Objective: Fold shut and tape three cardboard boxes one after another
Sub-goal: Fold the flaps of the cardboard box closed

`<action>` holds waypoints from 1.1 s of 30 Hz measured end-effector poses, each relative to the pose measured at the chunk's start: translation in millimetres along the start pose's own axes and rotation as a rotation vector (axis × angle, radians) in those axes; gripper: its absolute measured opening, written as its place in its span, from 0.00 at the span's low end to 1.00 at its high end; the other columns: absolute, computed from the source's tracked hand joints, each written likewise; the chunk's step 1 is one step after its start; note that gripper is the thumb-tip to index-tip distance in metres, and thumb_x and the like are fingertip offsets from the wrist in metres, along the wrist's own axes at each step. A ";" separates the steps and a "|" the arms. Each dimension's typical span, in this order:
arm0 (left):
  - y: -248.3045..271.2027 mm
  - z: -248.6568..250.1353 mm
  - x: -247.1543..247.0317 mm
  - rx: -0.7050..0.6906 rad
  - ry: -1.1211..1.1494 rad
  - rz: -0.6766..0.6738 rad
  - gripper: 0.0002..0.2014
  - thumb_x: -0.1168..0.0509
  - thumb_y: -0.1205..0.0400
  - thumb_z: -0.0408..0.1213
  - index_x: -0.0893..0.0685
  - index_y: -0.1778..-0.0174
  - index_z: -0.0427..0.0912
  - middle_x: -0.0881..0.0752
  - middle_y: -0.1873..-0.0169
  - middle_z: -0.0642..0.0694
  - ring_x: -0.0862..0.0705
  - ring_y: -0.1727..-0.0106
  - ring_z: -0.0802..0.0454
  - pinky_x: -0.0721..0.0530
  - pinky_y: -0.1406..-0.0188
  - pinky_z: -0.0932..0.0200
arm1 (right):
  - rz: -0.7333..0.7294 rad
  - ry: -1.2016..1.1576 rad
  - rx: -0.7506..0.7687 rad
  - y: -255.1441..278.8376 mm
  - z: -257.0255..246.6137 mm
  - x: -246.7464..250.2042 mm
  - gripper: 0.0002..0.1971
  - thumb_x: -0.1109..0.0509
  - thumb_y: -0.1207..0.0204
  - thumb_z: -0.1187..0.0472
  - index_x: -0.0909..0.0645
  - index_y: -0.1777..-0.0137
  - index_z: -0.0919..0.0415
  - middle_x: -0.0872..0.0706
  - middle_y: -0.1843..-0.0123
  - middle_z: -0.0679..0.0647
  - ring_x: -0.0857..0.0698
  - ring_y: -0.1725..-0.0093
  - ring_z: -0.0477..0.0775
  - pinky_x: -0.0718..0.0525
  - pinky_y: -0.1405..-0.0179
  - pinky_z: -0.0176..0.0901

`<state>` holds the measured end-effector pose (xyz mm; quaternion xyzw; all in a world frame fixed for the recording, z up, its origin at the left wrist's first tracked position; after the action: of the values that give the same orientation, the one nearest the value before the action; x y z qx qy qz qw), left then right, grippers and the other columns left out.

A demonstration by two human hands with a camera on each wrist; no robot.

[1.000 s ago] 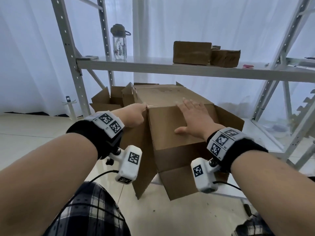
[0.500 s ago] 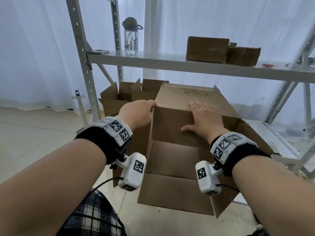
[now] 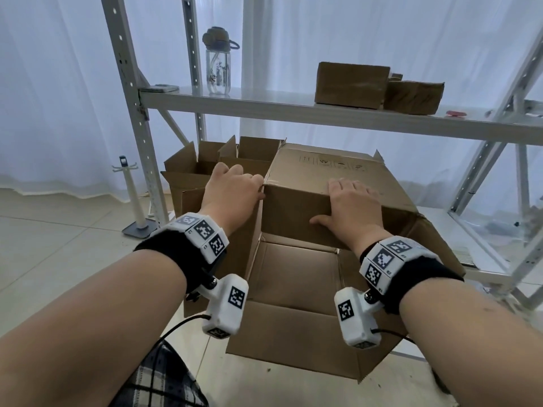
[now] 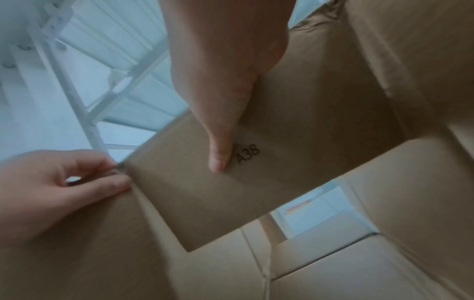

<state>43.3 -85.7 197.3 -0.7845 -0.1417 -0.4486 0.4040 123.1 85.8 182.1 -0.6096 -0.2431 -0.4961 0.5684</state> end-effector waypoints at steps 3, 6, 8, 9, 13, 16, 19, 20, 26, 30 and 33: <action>-7.9 -11.5 21.5 -0.007 -0.021 0.069 0.12 0.48 0.12 0.47 0.20 0.44 0.49 0.13 0.49 0.52 0.24 0.40 0.48 0.40 0.36 0.48 | -0.032 -0.090 0.030 -13.3 -5.3 20.7 0.35 0.29 0.30 0.35 0.30 0.31 0.58 0.23 0.33 0.57 0.25 0.32 0.58 0.26 0.32 0.52; -20.7 -12.8 56.2 -0.090 -0.053 0.141 0.11 0.48 0.11 0.43 0.21 0.42 0.48 0.16 0.46 0.52 0.30 0.34 0.47 0.49 0.35 0.47 | -0.053 -0.264 0.138 -24.6 -17.3 44.7 0.42 0.25 0.30 0.41 0.39 0.22 0.55 0.30 0.23 0.56 0.31 0.25 0.58 0.31 0.25 0.52; -30.5 -10.8 83.1 -0.108 -0.078 0.175 0.12 0.49 0.12 0.38 0.22 0.39 0.46 0.20 0.40 0.50 0.35 0.29 0.45 0.54 0.33 0.45 | -0.053 -0.370 0.189 -29.5 -28.1 60.1 0.49 0.23 0.31 0.43 0.50 0.17 0.50 0.36 0.18 0.56 0.35 0.21 0.59 0.34 0.22 0.54; -35.2 -8.3 95.2 -0.126 -0.108 0.194 0.13 0.49 0.12 0.35 0.22 0.37 0.45 0.24 0.36 0.49 0.38 0.26 0.45 0.59 0.30 0.44 | -0.047 -0.415 0.195 -31.8 -32.5 66.6 0.52 0.23 0.31 0.43 0.54 0.16 0.46 0.40 0.16 0.56 0.38 0.19 0.60 0.35 0.21 0.56; -43.8 3.0 141.1 -0.314 -0.182 0.372 0.23 0.55 0.19 0.34 0.15 0.41 0.46 0.25 0.31 0.44 0.34 0.23 0.41 0.64 0.23 0.40 | 0.053 -0.599 0.117 -39.5 -39.3 96.2 0.43 0.26 0.29 0.47 0.47 0.19 0.44 0.38 0.21 0.56 0.38 0.22 0.64 0.29 0.27 0.63; -41.0 11.8 166.5 -0.444 -0.250 0.515 0.19 0.51 0.27 0.34 0.12 0.63 0.46 0.16 0.41 0.44 0.23 0.32 0.39 0.49 0.23 0.37 | 0.124 -0.723 0.033 -40.1 -31.5 124.4 0.24 0.31 0.24 0.54 0.29 0.29 0.50 0.22 0.35 0.53 0.25 0.33 0.59 0.22 0.38 0.55; -38.3 23.6 179.8 -0.552 -0.238 0.634 0.15 0.46 0.25 0.30 0.15 0.68 0.43 0.14 0.44 0.44 0.18 0.35 0.41 0.44 0.24 0.37 | 0.161 -0.791 -0.006 -32.1 -20.8 143.8 0.12 0.34 0.20 0.55 0.20 0.38 0.53 0.17 0.53 0.47 0.19 0.49 0.53 0.24 0.52 0.44; -37.3 27.8 180.8 -0.585 -0.239 0.655 0.13 0.44 0.25 0.28 0.15 0.68 0.42 0.14 0.44 0.44 0.19 0.35 0.41 0.45 0.23 0.39 | 0.177 -0.788 0.005 -27.8 -19.0 147.8 0.09 0.35 0.20 0.57 0.18 0.42 0.54 0.17 0.57 0.46 0.18 0.51 0.53 0.25 0.55 0.42; -29.3 44.0 168.7 -0.749 -0.227 0.748 0.16 0.49 0.13 0.30 0.15 0.53 0.43 0.20 0.29 0.44 0.27 0.24 0.45 0.47 0.19 0.46 | 0.292 -0.789 -0.020 -10.6 -1.0 136.6 0.10 0.34 0.19 0.62 0.11 0.48 0.63 0.10 0.53 0.58 0.15 0.52 0.57 0.22 0.51 0.44; -22.0 36.9 173.5 -0.691 -0.195 0.887 0.20 0.52 0.12 0.31 0.22 0.29 0.46 0.28 0.24 0.42 0.30 0.22 0.45 0.38 0.21 0.47 | 0.412 -0.839 -0.201 -2.6 20.3 121.6 0.09 0.34 0.18 0.60 0.13 0.48 0.62 0.14 0.57 0.52 0.19 0.56 0.53 0.28 0.53 0.40; -25.2 22.2 161.6 -0.520 -0.140 0.790 0.28 0.40 0.18 0.36 0.36 0.20 0.50 0.36 0.20 0.37 0.39 0.18 0.41 0.43 0.19 0.43 | 0.433 -0.915 -0.373 0.8 39.7 110.7 0.10 0.37 0.16 0.60 0.19 0.42 0.64 0.15 0.49 0.56 0.18 0.50 0.56 0.27 0.51 0.42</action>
<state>131.8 -75.6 336.3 -0.8818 0.2572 -0.2274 0.3233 179.9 93.0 284.8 -0.8902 -0.2424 -0.0862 0.3760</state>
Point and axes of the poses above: each hand's wrist, its own y-axis away from the middle knuckle, its own x-axis out of the back of the hand, z = x × y, the point moved 6 cm from there along -y, towards the middle knuckle
